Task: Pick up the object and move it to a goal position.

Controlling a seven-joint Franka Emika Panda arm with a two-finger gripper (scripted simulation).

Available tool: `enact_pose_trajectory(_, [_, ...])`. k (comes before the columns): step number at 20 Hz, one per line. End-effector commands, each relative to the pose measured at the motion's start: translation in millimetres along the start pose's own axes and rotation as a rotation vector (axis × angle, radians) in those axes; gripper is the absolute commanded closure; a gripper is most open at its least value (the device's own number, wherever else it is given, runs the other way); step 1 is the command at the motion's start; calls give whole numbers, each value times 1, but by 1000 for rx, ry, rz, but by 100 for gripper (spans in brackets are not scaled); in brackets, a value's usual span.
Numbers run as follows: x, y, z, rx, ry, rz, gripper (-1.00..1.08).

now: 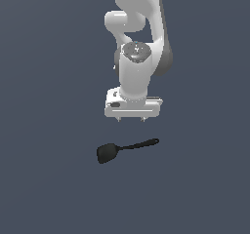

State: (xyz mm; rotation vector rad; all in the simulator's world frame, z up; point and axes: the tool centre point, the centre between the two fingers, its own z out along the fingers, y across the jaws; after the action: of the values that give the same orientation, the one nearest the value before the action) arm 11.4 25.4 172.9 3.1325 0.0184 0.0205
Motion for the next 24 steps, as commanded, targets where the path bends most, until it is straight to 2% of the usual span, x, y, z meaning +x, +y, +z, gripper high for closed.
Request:
enact_pose_trajectory(1, [1, 0, 2, 2, -1, 29, -92])
enact_pose_trajectory(9, [8, 1, 15, 9, -6, 191, -92])
enact_pose_trajectory(24, [25, 3, 51, 16, -18, 623, -92])
